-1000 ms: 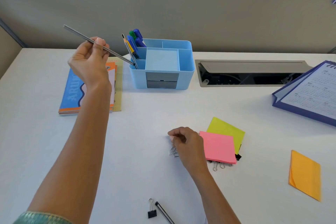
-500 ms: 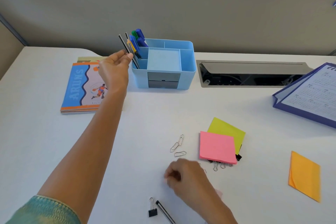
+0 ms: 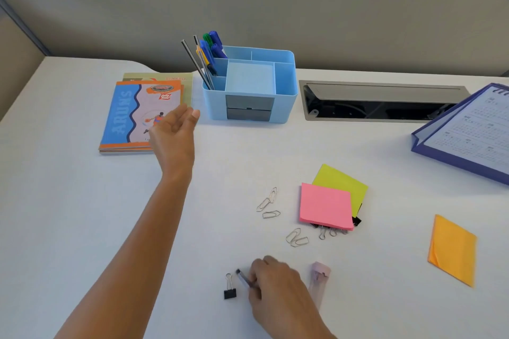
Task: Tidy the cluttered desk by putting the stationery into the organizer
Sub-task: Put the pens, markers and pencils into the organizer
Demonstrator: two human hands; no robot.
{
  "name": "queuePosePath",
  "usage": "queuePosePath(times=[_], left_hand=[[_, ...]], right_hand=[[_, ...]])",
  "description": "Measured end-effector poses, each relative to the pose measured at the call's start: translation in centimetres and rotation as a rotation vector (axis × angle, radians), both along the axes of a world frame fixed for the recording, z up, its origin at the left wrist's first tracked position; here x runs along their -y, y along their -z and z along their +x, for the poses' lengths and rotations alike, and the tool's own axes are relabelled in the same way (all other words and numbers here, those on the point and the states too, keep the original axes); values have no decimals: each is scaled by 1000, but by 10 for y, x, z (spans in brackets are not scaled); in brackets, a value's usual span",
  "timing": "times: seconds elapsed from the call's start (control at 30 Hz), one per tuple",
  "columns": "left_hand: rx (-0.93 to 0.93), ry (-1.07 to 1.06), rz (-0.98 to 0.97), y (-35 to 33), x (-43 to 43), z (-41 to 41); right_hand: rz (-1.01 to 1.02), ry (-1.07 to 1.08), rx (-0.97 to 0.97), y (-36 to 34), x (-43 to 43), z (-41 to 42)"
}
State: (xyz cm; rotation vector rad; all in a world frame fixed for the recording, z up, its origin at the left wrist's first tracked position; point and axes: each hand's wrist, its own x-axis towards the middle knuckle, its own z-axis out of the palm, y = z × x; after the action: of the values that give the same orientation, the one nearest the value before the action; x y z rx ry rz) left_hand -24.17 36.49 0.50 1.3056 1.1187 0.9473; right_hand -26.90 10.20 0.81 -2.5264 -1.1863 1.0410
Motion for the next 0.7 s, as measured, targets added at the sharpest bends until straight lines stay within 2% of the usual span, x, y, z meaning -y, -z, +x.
queuePosePath(times=[0.13,0.23,0.53,0.63,0.7], left_hand=[[-19,59,-38,15,41,-31],[-50,111,-57,23,76,-52],[-194,380,-120,28,156,-91],[-233,395,-117,29,159,-90],[-180,361,-161,29,153,-88]], right_hand=[[138,56,95,10,-11,18],[218,167,45,14,-27,35],[620,883,-629,14,-52,73],[733,1047,-814,12,-53,79],[798,1148,-918,11,-54,81]])
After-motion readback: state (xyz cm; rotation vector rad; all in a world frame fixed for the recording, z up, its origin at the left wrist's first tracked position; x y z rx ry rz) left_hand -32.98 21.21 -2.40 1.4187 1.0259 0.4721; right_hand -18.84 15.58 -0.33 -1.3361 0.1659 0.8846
